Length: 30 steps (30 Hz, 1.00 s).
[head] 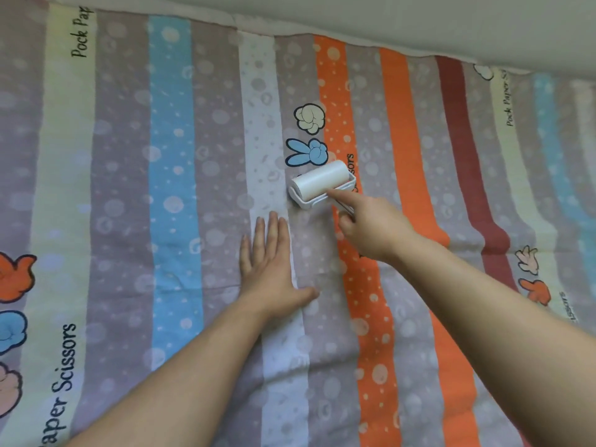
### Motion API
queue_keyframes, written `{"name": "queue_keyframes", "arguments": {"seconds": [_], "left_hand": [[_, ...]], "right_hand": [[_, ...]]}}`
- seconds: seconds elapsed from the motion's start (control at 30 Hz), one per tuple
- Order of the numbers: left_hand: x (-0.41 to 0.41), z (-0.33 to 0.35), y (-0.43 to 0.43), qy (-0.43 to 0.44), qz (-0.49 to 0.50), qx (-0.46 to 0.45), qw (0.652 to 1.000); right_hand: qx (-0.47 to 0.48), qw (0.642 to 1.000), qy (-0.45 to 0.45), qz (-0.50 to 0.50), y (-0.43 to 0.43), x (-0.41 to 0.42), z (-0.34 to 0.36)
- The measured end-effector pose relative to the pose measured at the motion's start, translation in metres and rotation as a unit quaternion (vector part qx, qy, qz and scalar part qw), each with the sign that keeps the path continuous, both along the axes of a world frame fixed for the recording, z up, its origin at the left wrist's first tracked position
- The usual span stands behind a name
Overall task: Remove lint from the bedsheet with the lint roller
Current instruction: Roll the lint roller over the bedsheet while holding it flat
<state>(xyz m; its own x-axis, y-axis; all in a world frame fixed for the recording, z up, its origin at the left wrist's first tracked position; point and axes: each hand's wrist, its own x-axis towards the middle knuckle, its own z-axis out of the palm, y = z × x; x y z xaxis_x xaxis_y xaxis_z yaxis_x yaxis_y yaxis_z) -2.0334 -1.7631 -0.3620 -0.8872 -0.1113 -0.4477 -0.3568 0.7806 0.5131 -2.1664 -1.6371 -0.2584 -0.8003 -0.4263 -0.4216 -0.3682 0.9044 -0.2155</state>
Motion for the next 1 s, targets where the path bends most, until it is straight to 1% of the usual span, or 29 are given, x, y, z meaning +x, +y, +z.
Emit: {"name": "queue_keyframes", "arguments": {"seconds": [0.13, 0.3, 0.37, 0.43, 0.53, 0.6, 0.7, 0.8, 1.0], "left_hand": [[-0.005, -0.005, 0.002, -0.009, 0.002, -0.015, 1.0], [-0.005, -0.009, 0.004, 0.017, 0.047, -0.001, 0.999], [-0.003, -0.01, 0.008, 0.035, 0.06, -0.024, 0.997], [-0.004, -0.008, 0.018, 0.042, 0.067, -0.068, 0.994], [-0.007, -0.002, 0.036, 0.023, 0.103, -0.131, 0.986], [-0.013, 0.003, 0.051, 0.005, 0.121, -0.143, 0.982], [-0.014, 0.011, 0.077, -0.006, 0.11, -0.13, 0.985], [-0.012, 0.016, 0.099, -0.016, 0.093, -0.122, 0.988], [-0.023, 0.026, 0.113, -0.06, 0.11, -0.119, 0.985]], "right_hand": [[-0.016, 1.0, -0.01, 0.012, 0.024, 0.003, -0.013], [0.002, 0.998, -0.027, 0.057, 0.076, 0.024, -0.006], [0.003, 0.997, -0.034, 0.072, 0.101, 0.037, -0.004], [0.006, 0.995, -0.034, 0.094, 0.127, 0.047, -0.004], [0.006, 0.993, -0.019, 0.116, 0.161, 0.065, -0.005], [0.016, 0.992, -0.025, 0.126, 0.18, 0.073, -0.005], [0.028, 0.99, -0.045, 0.129, 0.202, 0.078, 0.001], [0.061, 0.986, -0.075, 0.137, 0.216, 0.081, 0.014], [0.13, 0.961, -0.171, 0.176, 0.237, 0.059, 0.052]]}}
